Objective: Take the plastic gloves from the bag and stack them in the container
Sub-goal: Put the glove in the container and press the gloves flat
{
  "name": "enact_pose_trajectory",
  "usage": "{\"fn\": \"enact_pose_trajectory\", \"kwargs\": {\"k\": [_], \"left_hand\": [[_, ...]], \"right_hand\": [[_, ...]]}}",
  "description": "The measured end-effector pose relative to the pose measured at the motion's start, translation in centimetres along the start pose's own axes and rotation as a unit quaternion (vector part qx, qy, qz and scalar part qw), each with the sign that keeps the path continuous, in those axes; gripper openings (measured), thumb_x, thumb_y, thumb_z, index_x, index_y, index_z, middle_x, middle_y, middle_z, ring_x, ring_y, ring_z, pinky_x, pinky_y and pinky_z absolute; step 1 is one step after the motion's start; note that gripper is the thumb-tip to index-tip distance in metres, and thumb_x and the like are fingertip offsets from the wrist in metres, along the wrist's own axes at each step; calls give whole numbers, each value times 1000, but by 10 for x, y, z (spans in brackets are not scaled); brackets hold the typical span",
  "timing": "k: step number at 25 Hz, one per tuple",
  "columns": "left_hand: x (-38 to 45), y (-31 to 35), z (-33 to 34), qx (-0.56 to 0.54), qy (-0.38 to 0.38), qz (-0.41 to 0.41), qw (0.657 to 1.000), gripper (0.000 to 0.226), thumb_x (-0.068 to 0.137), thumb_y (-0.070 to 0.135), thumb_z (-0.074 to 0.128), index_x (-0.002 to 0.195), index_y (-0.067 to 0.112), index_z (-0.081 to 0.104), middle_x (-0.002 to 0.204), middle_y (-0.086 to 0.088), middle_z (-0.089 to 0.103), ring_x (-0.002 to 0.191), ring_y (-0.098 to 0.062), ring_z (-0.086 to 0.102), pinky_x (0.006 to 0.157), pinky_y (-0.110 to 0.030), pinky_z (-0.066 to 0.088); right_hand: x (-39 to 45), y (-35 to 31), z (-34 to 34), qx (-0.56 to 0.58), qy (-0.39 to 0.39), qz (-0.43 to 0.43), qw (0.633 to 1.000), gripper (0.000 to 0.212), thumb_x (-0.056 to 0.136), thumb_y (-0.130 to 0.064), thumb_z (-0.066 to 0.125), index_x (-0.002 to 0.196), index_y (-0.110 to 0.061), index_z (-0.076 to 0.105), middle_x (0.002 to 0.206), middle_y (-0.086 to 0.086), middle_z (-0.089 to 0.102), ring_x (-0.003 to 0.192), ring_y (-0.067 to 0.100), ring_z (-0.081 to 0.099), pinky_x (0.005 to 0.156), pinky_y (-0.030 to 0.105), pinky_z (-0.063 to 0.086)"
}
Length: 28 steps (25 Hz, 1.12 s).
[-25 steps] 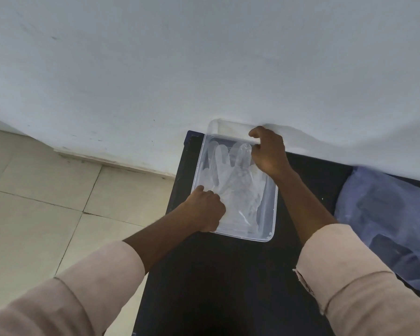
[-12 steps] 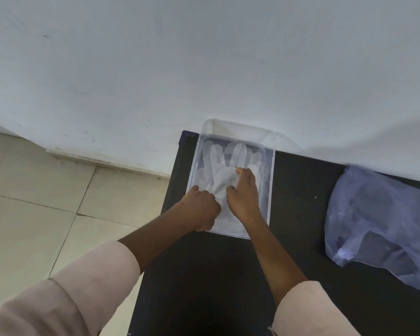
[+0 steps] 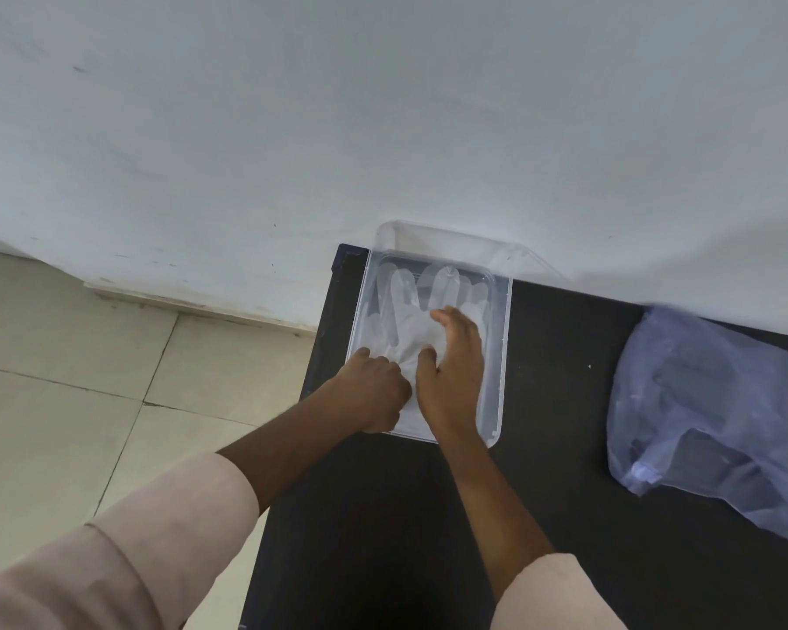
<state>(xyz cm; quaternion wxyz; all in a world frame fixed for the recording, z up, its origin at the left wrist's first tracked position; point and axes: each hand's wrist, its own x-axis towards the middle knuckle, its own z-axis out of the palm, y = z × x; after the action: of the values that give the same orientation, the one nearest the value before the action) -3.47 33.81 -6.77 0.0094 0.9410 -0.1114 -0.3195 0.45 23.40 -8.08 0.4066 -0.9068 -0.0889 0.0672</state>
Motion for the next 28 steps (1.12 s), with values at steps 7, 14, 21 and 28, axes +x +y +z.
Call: {"fn": "enact_pose_trajectory", "kwargs": {"k": [7,14,21,28], "left_hand": [[-1,-1,-2,4,-10,3,1000,35,96,35,49,124,15,59,119,-7,64,108,-23,60,101,-41,39],[1,-1,0,8,-9,6,1000,36,96,36,50,125,15,58,120,-7,64,108,-23,60,102,-41,40],[3,0,3,16,-12,2,1000,38,96,37,49,128,17,56,125,-7,62,111,-23,59,103,-42,38],[3,0,3,10,-5,-4,1000,38,96,36,49,128,17,58,125,-7,62,110,-22,60,102,-40,38]], "right_hand": [[24,12,2,-33,-166,76,983,26,92,-7,52,118,-12,57,128,6,59,121,21,54,96,19,34],[26,21,5,-114,-148,75,979,35,95,-16,53,129,-20,49,163,8,10,151,27,-1,116,45,27],[19,10,3,-74,-49,68,994,45,93,-20,57,136,-21,45,163,7,10,151,26,6,117,45,24],[0,-1,-1,2,37,-1,999,39,89,-12,59,127,-18,56,153,4,40,142,21,34,108,18,21]]}}
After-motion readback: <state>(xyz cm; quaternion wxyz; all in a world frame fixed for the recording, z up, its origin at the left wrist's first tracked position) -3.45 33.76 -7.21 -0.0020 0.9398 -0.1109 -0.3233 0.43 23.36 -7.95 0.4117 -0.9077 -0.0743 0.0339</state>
